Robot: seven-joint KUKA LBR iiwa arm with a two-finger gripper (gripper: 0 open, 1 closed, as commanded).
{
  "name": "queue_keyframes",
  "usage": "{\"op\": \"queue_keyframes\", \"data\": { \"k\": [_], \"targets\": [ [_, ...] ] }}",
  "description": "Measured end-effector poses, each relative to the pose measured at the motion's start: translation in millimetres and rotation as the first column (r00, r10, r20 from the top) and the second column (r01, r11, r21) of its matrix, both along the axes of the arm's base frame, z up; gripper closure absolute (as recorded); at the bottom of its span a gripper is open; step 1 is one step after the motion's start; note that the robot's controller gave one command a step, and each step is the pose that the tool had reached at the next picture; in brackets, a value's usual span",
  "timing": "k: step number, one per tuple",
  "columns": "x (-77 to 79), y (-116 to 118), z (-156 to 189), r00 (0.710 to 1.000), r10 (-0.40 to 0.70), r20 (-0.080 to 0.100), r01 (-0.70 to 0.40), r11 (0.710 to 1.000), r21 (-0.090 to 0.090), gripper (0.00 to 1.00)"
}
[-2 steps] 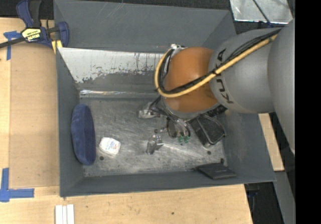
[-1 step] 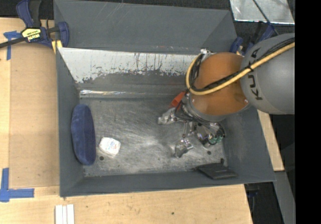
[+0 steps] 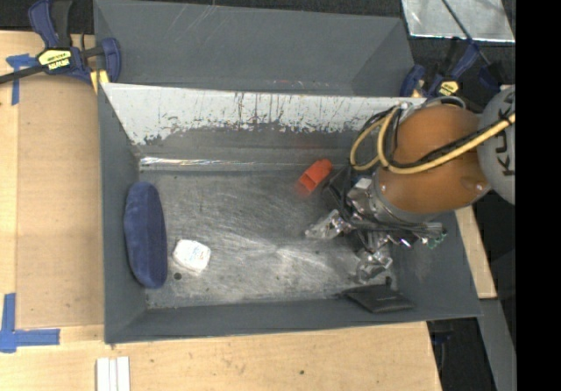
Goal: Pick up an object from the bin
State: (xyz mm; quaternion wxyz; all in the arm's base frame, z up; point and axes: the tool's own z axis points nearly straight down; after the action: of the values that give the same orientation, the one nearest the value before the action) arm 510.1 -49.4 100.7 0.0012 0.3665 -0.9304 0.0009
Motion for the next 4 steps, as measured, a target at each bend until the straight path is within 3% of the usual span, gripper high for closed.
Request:
{"op": "queue_keyframes", "data": {
  "k": [1,2,3,4],
  "targets": [
    [0.3,2.8,0.2,1.0,0.001,0.0,-0.001,1.0,0.003,1.0],
    [0.3,2.7,0.2,1.0,0.001,-0.001,-0.001,1.0,0.003,0.0],
    [23.1,-93.8,26.9,0.919,0.395,0.006,-0.395,0.919,0.001,0.0],
    [35.5,-71.1,-3.3,0.754,0.657,0.007,-0.657,0.754,0.003,0.0]
  ]
}}
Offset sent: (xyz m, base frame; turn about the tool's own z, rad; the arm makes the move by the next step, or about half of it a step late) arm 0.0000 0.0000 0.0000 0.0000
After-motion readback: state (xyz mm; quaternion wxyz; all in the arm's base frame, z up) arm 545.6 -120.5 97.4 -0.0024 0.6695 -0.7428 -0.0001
